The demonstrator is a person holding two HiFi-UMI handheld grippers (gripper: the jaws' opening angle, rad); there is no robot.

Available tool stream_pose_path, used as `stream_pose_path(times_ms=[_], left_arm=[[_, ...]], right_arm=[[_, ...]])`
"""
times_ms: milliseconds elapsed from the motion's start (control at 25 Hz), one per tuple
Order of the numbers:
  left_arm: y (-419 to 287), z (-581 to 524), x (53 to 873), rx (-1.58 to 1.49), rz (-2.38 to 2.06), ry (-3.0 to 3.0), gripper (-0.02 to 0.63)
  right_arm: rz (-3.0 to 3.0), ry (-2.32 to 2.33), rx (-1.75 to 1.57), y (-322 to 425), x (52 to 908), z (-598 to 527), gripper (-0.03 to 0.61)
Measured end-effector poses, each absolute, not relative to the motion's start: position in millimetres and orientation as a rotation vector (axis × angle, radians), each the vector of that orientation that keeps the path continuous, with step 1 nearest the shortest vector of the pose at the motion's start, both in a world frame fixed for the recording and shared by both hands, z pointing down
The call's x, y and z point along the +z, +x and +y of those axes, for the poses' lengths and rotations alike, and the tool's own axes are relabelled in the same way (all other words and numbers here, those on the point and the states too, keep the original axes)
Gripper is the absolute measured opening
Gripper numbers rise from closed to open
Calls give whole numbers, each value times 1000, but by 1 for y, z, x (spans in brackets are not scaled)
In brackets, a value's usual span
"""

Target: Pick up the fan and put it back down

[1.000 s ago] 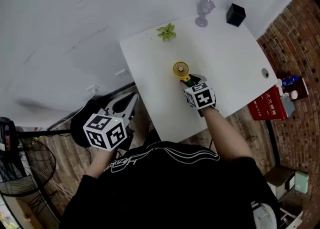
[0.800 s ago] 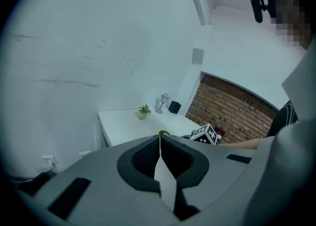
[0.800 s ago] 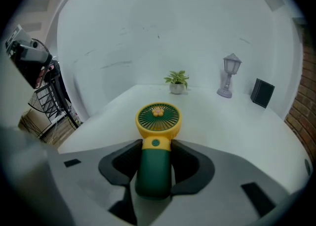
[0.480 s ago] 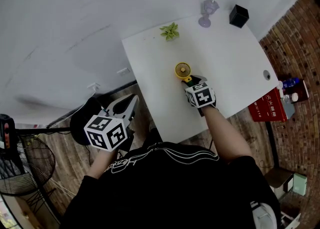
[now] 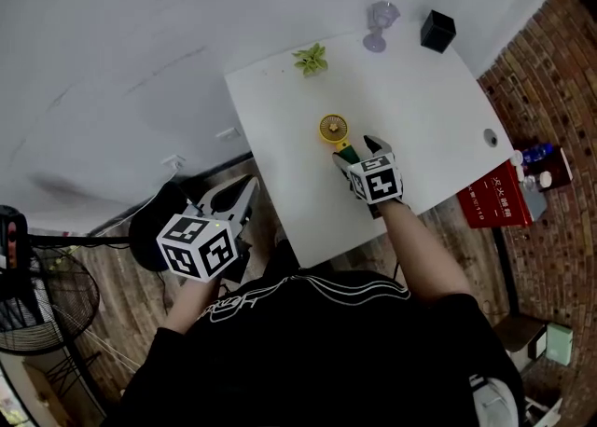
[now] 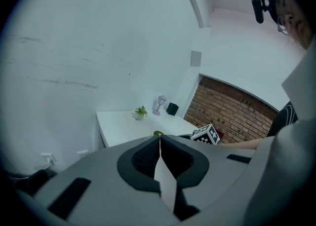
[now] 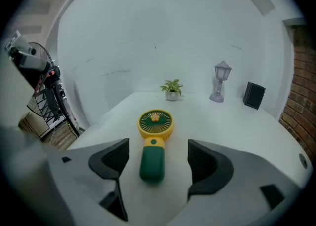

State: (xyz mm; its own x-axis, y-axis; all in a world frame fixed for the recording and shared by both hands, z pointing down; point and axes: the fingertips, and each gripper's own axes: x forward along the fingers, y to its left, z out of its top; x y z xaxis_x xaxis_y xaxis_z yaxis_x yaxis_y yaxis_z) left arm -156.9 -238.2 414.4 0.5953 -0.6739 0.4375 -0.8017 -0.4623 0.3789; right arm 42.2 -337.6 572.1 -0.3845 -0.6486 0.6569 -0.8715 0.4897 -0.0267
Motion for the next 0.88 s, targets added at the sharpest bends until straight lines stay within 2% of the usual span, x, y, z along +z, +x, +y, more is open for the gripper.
stream_pose_path(times_ms=[120,280,480,720,880], left_arm=[[-147,-229,409,288,-1161,2286,34],[-127,-213,400,267,-1143,2313,34],[-101,-184,378,235,-1109,2372,34],[-73,-149,347,179,-1058,2456,34],[-55,-125,328,126,-1027,2502,34]], right_arm=[[-2212,1259,539,50,550,-321,364],[-2359,1248,576,53,507,-288,339],[-2547,1173,482,51,433,-237,236],[-2742,1214,420,60,364,-188,11],[-2818,1131,394,58,343,-154,0]])
